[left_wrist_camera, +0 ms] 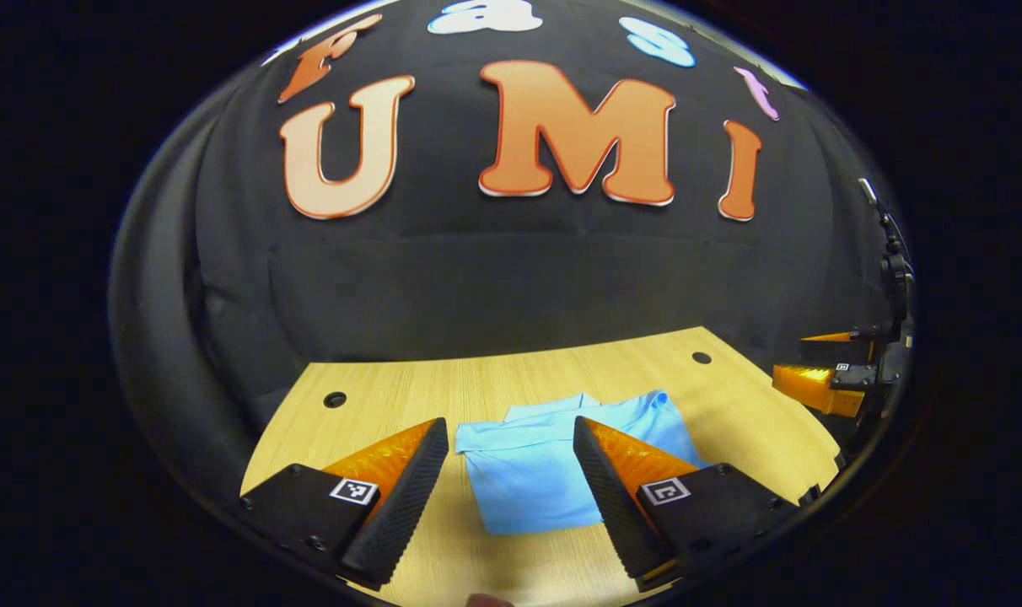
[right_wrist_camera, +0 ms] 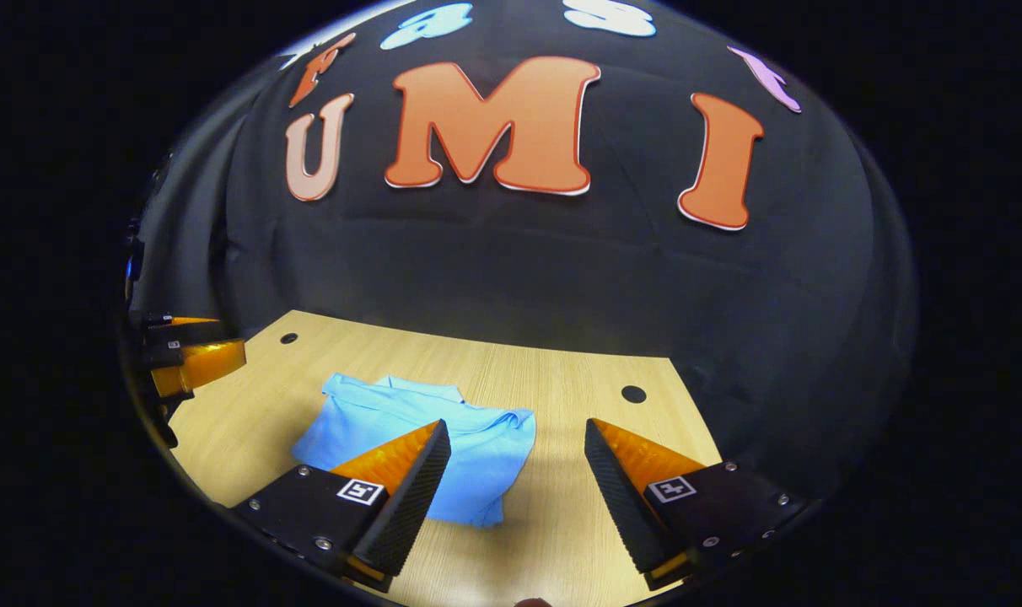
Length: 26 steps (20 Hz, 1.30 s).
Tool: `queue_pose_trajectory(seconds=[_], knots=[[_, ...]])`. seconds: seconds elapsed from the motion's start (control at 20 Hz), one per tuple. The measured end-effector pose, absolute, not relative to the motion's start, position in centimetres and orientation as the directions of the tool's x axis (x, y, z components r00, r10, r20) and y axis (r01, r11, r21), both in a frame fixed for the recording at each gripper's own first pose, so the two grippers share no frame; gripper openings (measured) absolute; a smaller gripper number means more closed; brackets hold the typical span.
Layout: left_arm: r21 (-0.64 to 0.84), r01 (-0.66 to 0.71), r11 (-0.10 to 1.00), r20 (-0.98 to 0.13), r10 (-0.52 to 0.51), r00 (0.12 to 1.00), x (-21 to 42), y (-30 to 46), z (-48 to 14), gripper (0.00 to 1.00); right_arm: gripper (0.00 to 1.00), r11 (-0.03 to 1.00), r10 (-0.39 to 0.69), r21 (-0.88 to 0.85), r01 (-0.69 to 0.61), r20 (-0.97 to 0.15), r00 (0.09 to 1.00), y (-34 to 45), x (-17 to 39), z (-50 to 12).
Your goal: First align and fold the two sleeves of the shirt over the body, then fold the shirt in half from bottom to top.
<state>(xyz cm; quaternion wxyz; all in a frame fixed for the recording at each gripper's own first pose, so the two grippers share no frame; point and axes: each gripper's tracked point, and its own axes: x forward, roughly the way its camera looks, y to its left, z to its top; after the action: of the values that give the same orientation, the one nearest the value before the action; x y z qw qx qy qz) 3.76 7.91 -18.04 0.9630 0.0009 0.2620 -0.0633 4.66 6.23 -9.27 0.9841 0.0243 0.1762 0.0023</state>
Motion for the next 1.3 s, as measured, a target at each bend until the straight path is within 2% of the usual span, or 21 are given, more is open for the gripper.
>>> queue_pose_trajectory(seconds=[0.5,0.7,0.95,1.3], knots=[[-0.014,0.015,1.000,-0.252,-0.018,0.968,-9.5,6.4,-7.4,0.97,0.99,0.999,0.038,0.032,-0.032,-0.182,0.983,5.2,-9.3,-5.7],[0.008,-0.006,1.000,-0.199,0.008,0.980,-14.0,5.3,-5.8,0.98,0.99,0.998,0.045,0.037,-0.041,-0.125,0.991,5.2,-11.8,-5.4],[-0.002,-0.016,1.000,-0.165,0.016,0.986,-15.2,4.5,-5.0,0.97,0.99,0.999,0.029,0.041,-0.026,-0.086,0.996,4.9,-13.2,-4.5],[-0.007,0.015,1.000,-0.137,-0.016,0.990,-13.1,4.1,-4.1,0.97,0.99,0.998,-0.010,0.055,0.014,-0.061,0.998,4.2,-12.8,-3.8]])
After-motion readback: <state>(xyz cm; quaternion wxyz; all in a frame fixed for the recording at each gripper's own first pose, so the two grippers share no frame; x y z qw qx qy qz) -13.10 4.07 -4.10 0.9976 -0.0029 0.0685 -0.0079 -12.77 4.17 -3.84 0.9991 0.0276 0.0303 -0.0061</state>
